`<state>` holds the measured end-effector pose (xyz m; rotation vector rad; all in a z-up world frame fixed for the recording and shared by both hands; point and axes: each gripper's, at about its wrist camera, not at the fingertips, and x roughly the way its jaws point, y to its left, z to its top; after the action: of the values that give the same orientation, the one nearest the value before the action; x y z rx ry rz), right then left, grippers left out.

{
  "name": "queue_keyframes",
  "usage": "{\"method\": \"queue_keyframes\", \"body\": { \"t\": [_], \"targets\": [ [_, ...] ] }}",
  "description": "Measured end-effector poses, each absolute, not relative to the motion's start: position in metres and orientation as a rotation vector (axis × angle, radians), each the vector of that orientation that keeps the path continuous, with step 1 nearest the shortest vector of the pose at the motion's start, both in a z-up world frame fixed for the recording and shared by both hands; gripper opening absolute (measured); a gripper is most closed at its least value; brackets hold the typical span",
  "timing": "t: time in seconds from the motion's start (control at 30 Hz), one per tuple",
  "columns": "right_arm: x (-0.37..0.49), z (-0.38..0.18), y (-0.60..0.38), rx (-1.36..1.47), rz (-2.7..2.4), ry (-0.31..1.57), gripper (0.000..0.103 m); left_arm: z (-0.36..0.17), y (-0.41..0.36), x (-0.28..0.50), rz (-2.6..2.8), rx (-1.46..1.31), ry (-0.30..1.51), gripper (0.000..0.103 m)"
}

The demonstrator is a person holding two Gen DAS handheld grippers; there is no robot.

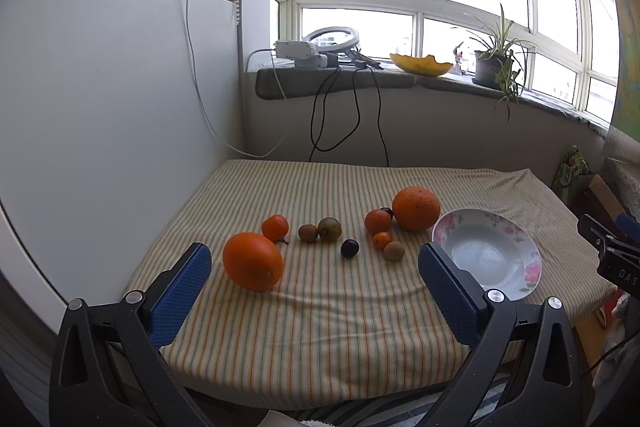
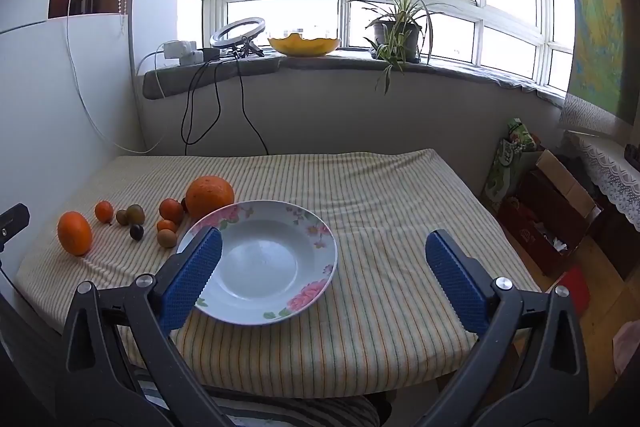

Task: Organize fruits

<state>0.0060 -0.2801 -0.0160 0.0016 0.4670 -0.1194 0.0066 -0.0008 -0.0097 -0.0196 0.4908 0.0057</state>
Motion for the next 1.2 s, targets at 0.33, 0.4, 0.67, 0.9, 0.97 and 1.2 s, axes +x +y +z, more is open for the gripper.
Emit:
{"method": "queue_keyframes", "body": {
  "t": [0.33, 0.4, 0.67, 0.9, 0.97, 1.2],
  "targets": [
    [0.0081, -0.0184, -0.2799, 0.000, -0.120, 0.469, 0.103, -0.0083, -0.0011, 0.0068, 0.003, -0.020, 0.492, 0.103],
    [0.0078, -0.0185, -0.2799, -0.001, -0.123, 0.467, 0.103, -0.0083, -0.0010, 0.0071, 0.002, -0.022, 0.492, 0.103],
    [0.0079, -0.0180, -0.2799, -0.002, -0.124, 0.466, 0.103, -0.0071, -0.0012, 0.0073, -0.002, -0.021, 0.491, 0.103],
    [0.0079, -0.0164, -0.2787, -0.006, -0.123, 0.466, 0.103, -0.0074, -0.0010, 0.0072, -0.004, -0.024, 0.490, 0.103],
    [0.0080, -0.0165, -0.2787, -0.005, -0.123, 0.466, 0.103, -0.0075, -0.0017, 0.0069, -0.005, -0.023, 0.490, 0.103],
    [0.0077, -0.0160, -0.2781, -0.006, -0.122, 0.465, 0.103, -0.0072, -0.0012, 0.0063, -0.005, -0.023, 0.488, 0.103]
  ]
}}
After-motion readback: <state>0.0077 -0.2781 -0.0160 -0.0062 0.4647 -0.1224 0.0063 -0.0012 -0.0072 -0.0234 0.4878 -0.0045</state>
